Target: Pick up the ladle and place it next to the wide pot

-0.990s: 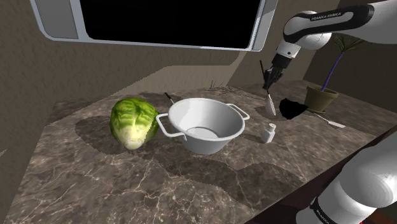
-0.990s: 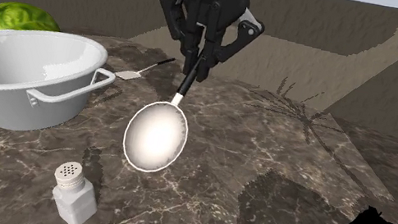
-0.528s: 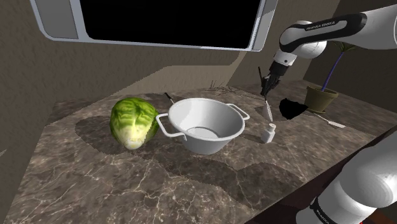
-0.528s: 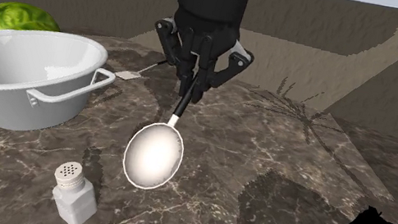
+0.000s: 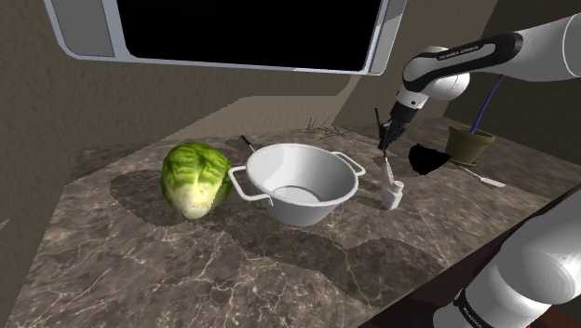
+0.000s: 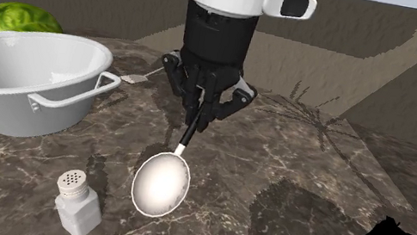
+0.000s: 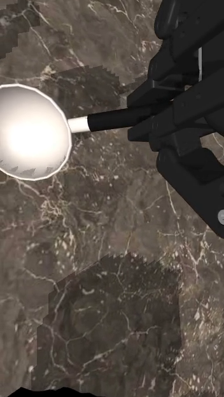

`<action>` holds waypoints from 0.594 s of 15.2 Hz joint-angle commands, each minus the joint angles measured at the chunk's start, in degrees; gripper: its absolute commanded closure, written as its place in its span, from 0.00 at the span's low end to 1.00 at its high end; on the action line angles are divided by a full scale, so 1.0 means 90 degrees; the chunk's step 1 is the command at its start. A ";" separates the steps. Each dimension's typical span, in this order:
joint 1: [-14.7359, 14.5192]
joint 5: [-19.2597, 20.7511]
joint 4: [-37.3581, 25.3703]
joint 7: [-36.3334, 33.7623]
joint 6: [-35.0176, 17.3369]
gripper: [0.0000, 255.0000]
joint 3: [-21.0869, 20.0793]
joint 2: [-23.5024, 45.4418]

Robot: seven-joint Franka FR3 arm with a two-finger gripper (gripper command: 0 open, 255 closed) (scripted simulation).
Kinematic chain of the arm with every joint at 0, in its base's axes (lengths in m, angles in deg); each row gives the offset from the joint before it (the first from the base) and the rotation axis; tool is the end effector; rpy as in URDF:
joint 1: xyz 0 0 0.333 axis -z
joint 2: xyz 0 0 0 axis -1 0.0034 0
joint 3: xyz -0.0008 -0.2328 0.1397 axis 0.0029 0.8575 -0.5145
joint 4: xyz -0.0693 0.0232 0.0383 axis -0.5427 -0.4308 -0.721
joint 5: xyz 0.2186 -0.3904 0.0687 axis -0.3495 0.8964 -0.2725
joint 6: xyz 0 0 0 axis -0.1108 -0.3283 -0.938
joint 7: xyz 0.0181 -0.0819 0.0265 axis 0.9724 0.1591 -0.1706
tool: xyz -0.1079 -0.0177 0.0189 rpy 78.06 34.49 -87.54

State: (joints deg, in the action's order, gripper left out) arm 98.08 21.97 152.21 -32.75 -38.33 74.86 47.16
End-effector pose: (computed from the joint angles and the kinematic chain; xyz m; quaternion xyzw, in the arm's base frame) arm 0.5051 -0.2384 0.3892 -0.9933 0.0748 -0.0598 0.0641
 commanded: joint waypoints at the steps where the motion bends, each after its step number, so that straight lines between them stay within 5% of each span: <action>1: -0.0011 -0.0035 0.0134 0.0033 -0.0199 1.00 0.0003 0.0067; 9: -0.0035 -0.0199 0.0554 0.0229 -0.0880 1.00 0.0046 0.0355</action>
State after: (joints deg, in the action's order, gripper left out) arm 97.76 20.36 156.56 -30.98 -47.06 75.12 49.47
